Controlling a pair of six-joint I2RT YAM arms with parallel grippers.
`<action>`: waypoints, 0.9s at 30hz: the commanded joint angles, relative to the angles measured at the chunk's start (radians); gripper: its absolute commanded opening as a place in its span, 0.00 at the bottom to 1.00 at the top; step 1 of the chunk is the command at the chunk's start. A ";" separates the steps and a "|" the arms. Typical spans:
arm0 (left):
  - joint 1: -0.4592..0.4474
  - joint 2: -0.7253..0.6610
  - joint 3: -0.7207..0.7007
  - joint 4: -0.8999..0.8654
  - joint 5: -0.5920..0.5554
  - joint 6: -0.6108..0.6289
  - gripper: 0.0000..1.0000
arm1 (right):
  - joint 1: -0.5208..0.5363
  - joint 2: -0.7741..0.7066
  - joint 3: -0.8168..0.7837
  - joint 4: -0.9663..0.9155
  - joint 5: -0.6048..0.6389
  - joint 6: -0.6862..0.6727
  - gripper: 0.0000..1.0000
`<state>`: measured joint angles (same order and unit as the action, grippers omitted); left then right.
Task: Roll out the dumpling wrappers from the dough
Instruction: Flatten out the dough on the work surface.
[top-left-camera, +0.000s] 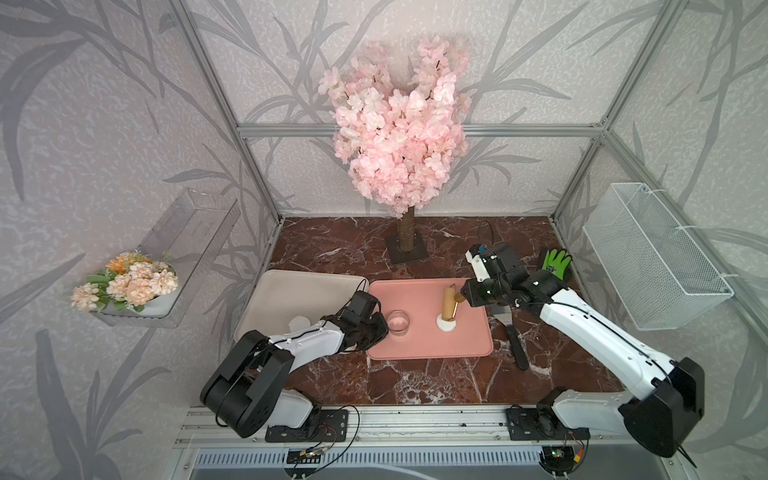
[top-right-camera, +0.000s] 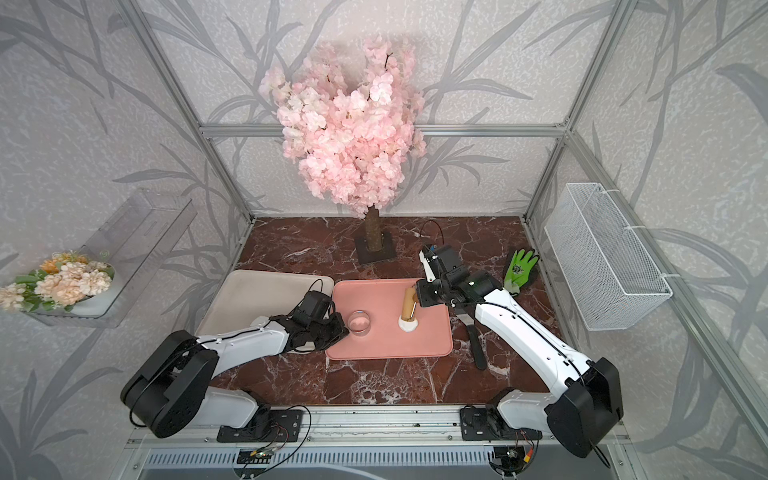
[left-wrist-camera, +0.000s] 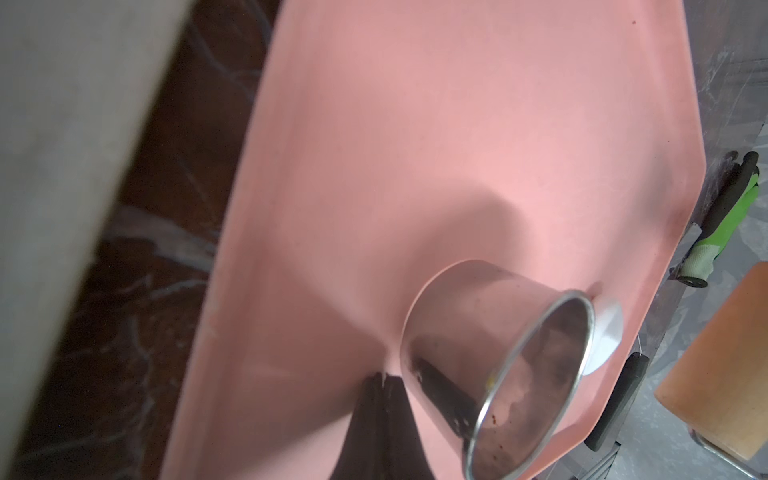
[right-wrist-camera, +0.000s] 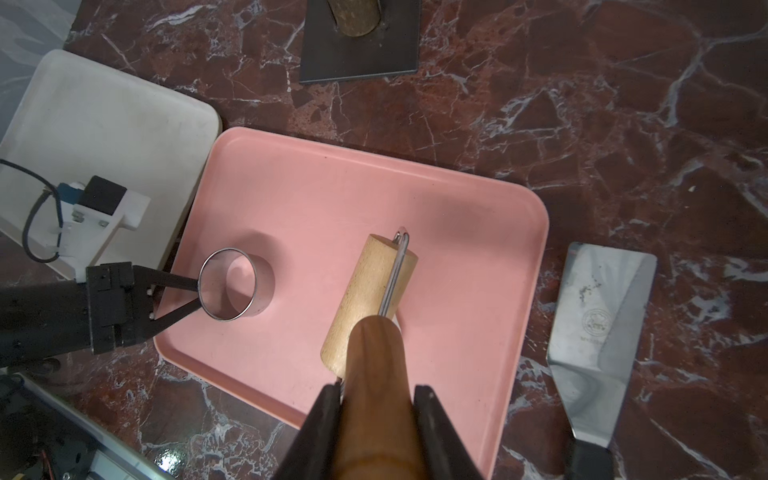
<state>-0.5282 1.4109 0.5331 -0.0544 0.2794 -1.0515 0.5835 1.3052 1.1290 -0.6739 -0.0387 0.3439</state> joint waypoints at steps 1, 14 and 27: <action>0.003 0.033 -0.034 -0.102 -0.043 0.001 0.00 | 0.021 0.037 -0.026 0.062 -0.018 0.025 0.00; 0.003 0.023 -0.028 -0.119 -0.047 0.005 0.00 | 0.021 0.137 -0.106 0.124 -0.017 0.047 0.00; 0.003 0.027 -0.024 -0.117 -0.044 0.005 0.00 | 0.013 -0.028 -0.015 0.086 -0.022 0.017 0.00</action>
<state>-0.5282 1.4109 0.5339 -0.0555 0.2787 -1.0508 0.6071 1.3624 1.0763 -0.5758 -0.0978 0.3836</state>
